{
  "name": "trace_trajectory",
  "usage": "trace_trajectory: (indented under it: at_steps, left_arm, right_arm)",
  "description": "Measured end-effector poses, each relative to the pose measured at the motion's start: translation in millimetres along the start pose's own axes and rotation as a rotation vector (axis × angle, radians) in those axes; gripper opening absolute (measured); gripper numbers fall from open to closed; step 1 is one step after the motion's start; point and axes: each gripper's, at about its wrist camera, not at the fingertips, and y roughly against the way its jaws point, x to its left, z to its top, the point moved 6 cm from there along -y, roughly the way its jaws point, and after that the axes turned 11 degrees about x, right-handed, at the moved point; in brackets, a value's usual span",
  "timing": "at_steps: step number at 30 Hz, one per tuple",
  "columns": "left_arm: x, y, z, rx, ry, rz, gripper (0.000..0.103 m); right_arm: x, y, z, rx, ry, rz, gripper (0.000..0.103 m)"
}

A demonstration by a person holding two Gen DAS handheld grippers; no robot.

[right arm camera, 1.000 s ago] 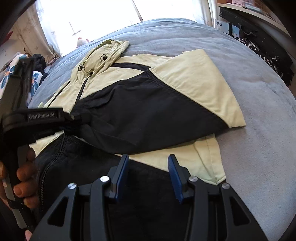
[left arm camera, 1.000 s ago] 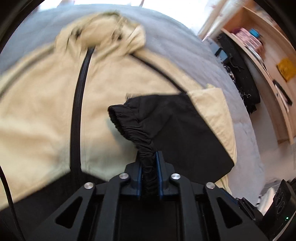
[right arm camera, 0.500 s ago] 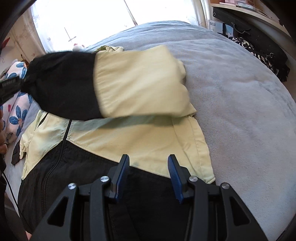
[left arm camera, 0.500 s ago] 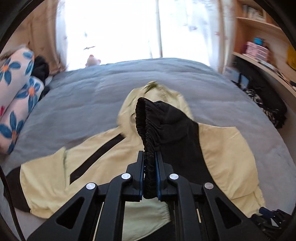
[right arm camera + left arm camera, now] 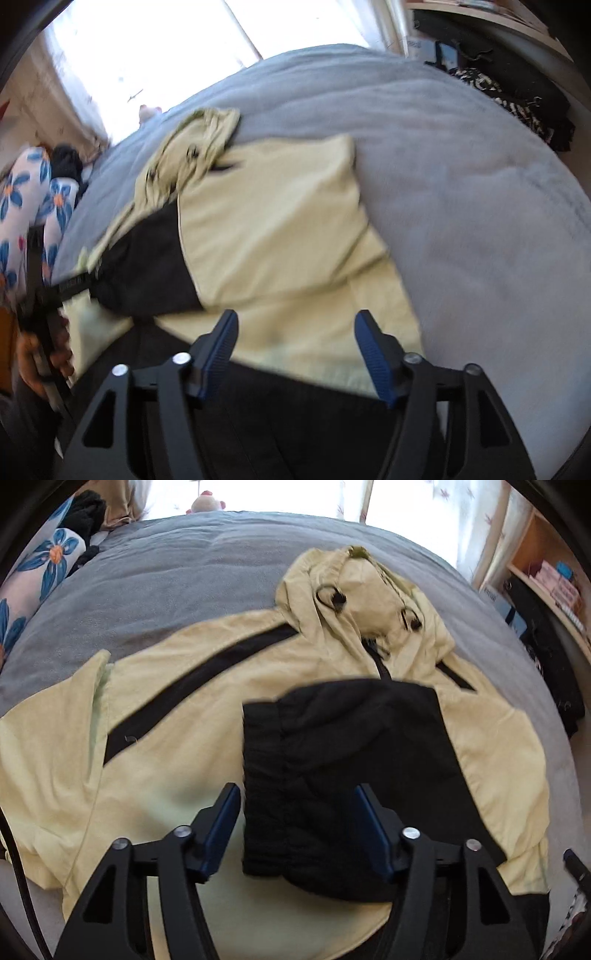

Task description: Fold large clothes

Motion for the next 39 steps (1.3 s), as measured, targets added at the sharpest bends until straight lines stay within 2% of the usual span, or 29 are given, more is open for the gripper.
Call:
trace_trajectory:
  at_steps: [5,7,10,13,14,15,16,17,18,20,21,23,28,31,33,34,35,37,39]
  left_arm:
    - [6.2,-16.3,16.1,0.036,0.018,-0.025,0.063]
    - [7.9,-23.4,22.7,0.052,0.018,-0.034,0.063]
    - [9.4,-29.1,28.5,0.045,0.009,-0.038,0.063]
    - [10.9,-35.1,33.0,0.043,0.011,-0.028,0.040]
    - [11.2,-37.1,34.6,0.043,0.005,-0.016,0.029]
    - [11.2,-37.5,35.3,0.040,-0.002,-0.015,0.027]
    - [10.3,-38.3,37.5,0.034,-0.007,-0.015,0.026]
    - [7.9,-38.9,40.1,0.024,-0.015,-0.013,0.024]
    - [4.7,-36.6,42.4,0.006,-0.030,-0.003,0.023]
    - [-1.7,-32.6,47.2,-0.032,-0.058,0.012,0.023]
    - [-5.4,-30.1,49.5,-0.056,-0.071,0.017,0.023]
    - [-10.9,-29.7,52.0,-0.087,-0.092,0.046,0.023]
    - [-12.7,-52.4,51.1,-0.059,-0.094,0.106,0.024]
    - [-9.5,-47.6,48.9,-0.065,-0.072,0.100,0.029]
    - [-7.7,-39.4,46.4,-0.077,-0.069,0.098,0.030]
    - [-7.0,-34.5,44.4,-0.086,-0.070,0.101,0.030]
    - [-6.4,-29.1,42.8,-0.113,-0.068,0.099,0.031]
    - [-5.9,-13.0,35.6,-0.161,-0.065,0.072,0.031]
    - [-6.5,3.9,28.3,-0.198,-0.046,0.044,0.031]
  right_arm:
    - [-10.3,-15.8,69.6,-0.011,-0.050,-0.042,0.069]
    - [-20.8,-35.7,98.4,0.018,-0.051,-0.087,0.069]
    - [-36.9,-64.2,128.8,0.084,-0.060,-0.086,0.069]
    - [-45.0,-90.2,144.4,0.146,-0.056,-0.069,0.069]
    - [-44.4,-98.7,147.7,0.166,-0.044,-0.065,0.068]
    - [-42.6,-105.5,149.3,0.177,-0.029,-0.057,0.065]
    - [-40.8,-110.7,149.3,0.188,-0.014,-0.057,0.048]
    - [-40.1,-116.0,149.5,0.204,-0.001,-0.064,0.022]
    - [-38.8,-120.0,149.4,0.213,0.015,-0.080,0.010]
    - [-40.6,-112.7,152.8,0.160,0.029,-0.117,0.003]
    - [-43.5,-105.3,155.8,0.114,0.020,-0.120,0.002]
    - [-53.7,-101.3,158.2,0.078,-0.018,-0.118,0.002]
    - [-65.6,-116.7,150.0,0.118,-0.027,-0.157,0.004]
    - [-63.5,-101.5,150.8,0.112,-0.069,-0.134,0.006]
    - [-59.1,-82.1,151.6,0.072,-0.097,-0.120,0.010]
    - [-56.6,-72.9,150.0,0.050,-0.109,-0.107,0.017]
    - [-52.2,-62.7,146.5,0.027,-0.120,-0.090,0.031]
    - [-40.6,-45.7,136.5,-0.014,-0.122,-0.058,0.050]
    - [-22.9,-35.3,123.4,-0.029,-0.086,-0.041,0.053]
